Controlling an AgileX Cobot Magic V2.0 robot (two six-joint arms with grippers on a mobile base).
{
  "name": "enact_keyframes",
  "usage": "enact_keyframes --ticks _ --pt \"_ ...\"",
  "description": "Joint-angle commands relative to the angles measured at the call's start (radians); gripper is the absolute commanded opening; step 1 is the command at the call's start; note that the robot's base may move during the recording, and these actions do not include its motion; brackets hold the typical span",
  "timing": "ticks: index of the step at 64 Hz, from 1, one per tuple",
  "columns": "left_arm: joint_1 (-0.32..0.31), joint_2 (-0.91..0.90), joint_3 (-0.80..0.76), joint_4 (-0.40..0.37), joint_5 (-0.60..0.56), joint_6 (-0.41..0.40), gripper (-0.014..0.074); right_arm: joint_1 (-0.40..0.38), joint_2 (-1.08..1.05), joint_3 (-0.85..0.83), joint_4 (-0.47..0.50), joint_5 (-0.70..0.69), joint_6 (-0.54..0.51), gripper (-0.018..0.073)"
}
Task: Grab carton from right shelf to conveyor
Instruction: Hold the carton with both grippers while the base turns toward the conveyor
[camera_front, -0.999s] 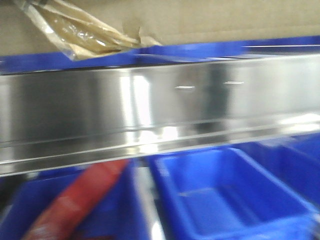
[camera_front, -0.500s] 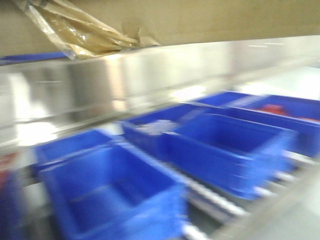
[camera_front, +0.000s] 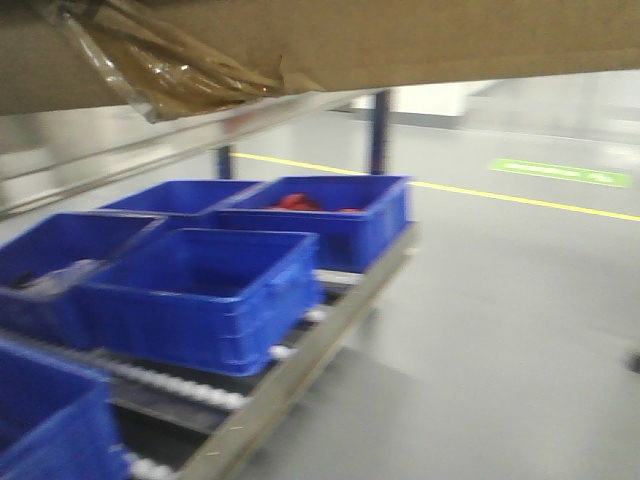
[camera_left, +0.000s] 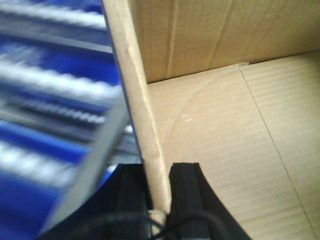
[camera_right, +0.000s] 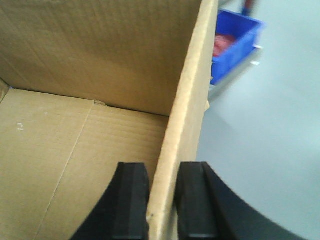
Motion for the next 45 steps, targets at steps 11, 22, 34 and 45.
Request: enact_keyframes --ticks 11,22,34,45 --pt "-0.013 -0.003 -0.006 -0.066 -0.047 0.006 -0.0018 0.007 -0.008 -0.004 0.054 -0.083 -0.003 -0.0069" --pt "-0.013 -0.003 -0.006 -0.066 -0.047 0.006 -0.0018 0.007 -0.008 -0.004 0.054 -0.083 -0.003 -0.0069" --pt "-0.013 -0.003 -0.006 -0.066 -0.047 0.006 -0.0018 0.007 -0.008 -0.004 0.054 -0.083 -0.003 -0.0069" --pt "-0.013 -0.003 -0.006 -0.066 -0.047 0.006 -0.0018 0.007 -0.008 -0.004 0.054 -0.083 -0.003 -0.0069"
